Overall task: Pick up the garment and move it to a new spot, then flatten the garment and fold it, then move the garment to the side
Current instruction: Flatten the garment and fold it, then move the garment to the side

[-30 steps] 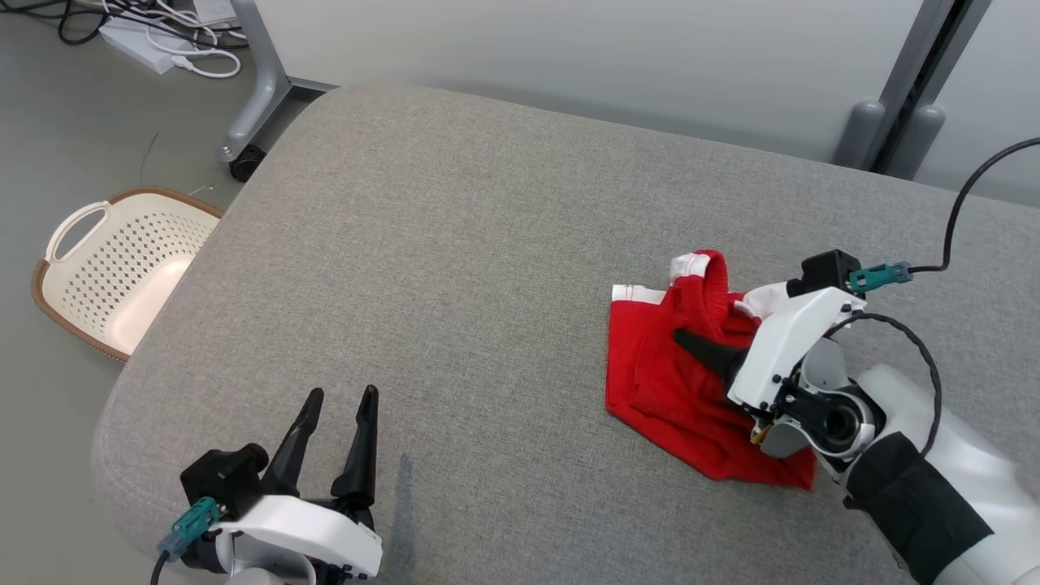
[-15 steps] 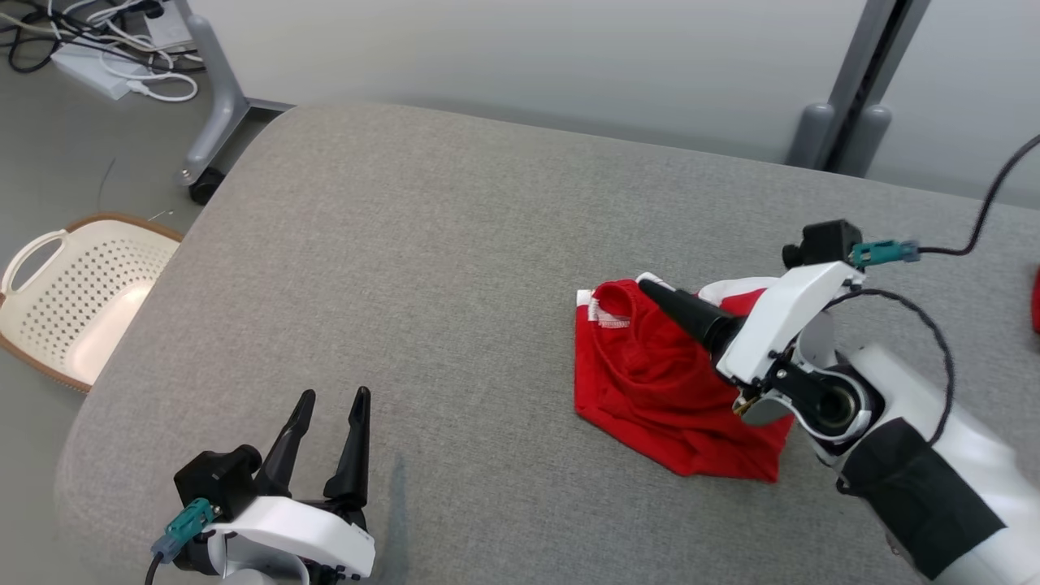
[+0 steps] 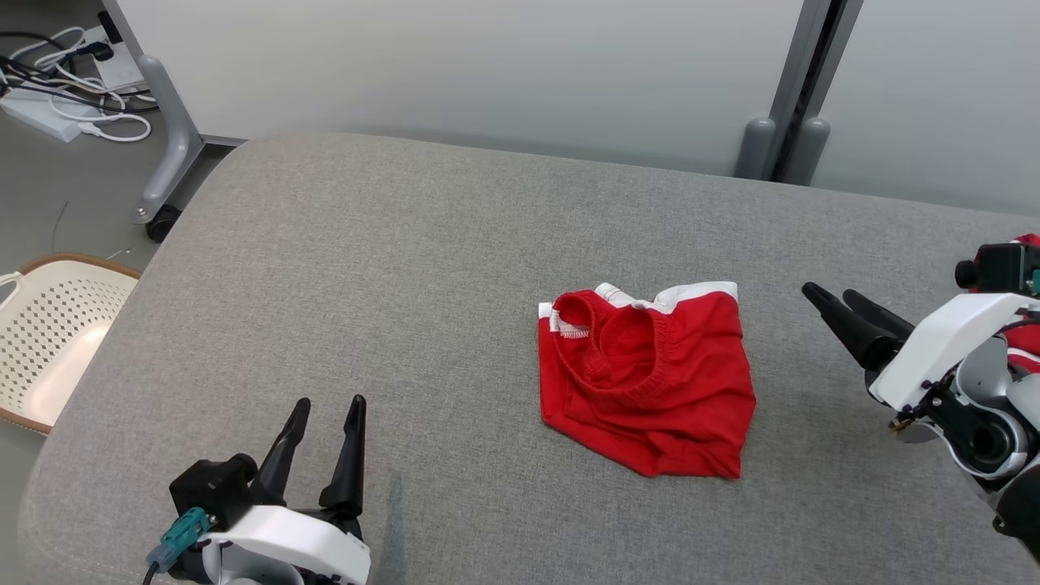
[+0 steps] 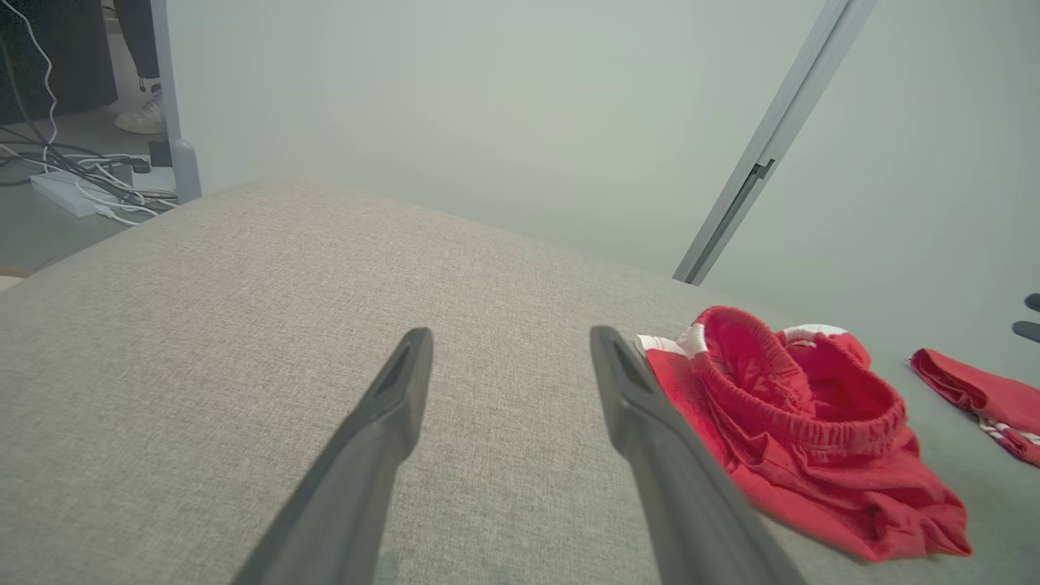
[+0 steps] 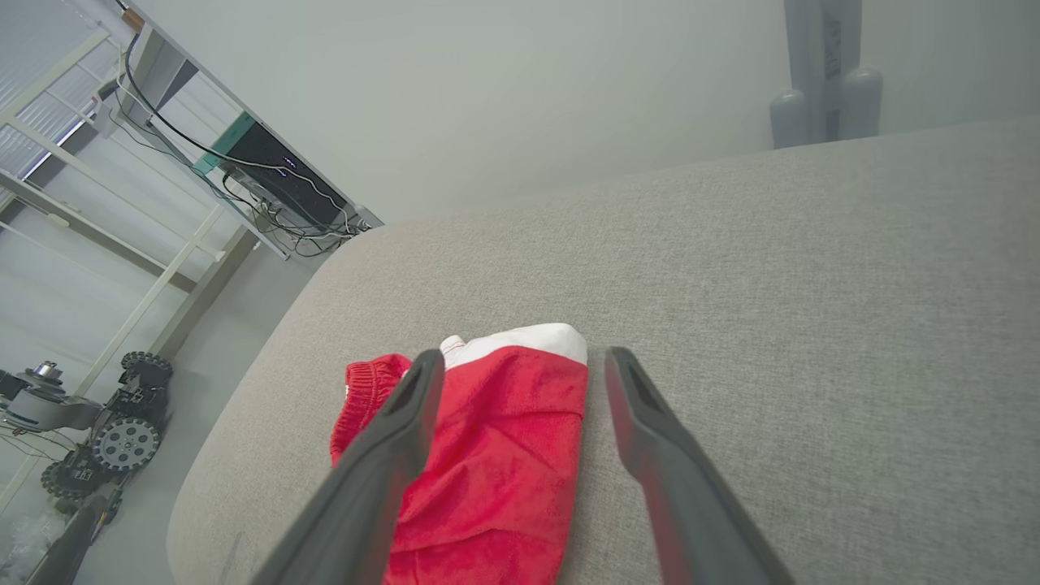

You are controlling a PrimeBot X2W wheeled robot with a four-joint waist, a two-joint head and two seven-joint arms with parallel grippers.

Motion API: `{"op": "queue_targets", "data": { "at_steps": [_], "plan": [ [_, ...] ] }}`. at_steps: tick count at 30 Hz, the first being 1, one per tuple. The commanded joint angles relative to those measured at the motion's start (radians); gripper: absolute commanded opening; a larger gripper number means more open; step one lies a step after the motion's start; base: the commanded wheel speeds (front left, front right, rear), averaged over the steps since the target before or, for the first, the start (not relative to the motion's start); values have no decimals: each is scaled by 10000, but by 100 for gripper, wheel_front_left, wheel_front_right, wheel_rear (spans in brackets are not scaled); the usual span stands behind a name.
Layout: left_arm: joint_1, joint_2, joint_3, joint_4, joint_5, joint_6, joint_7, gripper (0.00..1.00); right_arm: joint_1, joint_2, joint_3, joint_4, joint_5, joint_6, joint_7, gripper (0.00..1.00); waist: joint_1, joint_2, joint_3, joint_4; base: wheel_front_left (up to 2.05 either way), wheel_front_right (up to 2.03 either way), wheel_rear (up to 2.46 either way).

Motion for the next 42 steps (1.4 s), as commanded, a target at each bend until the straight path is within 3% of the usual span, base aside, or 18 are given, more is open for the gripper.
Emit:
{"op": "queue_targets", "data": {
  "at_steps": [1,9,18,28,40,41,42],
  "plan": [
    [36,79,23,-40,-7,65,-8,100,101,69,-8,-90,-40,6,-74,100,0,0,10,-16,0,0,0],
    [-96,144,-76,-124,-14,87,101,100,151,450,131,139,-344,6,34,100,0,0,-8,101,0,0,0],
    [-14,110,-145,-88,-114,117,109,100,75,680,214,1306,-433,6,709,100,0,0,13,399,0,0,0],
    [-182,86,-184,-44,-151,85,71,100,143,1494,36,2320,416,6,1619,100,0,0,203,523,0,0,0],
    [-433,40,-207,126,-148,-18,24,100,-454,2528,-64,4029,1466,0,3655,100,0,0,556,716,0,0,0],
    [-442,46,-203,139,-149,-13,21,100,-541,2569,-106,4080,1519,0,3722,82,0,0,562,731,0,0,0],
    [-454,43,-201,156,-146,-19,21,100,-627,2585,-132,4146,1535,2,3764,47,0,0,566,747,0,0,0]
  ]
}}
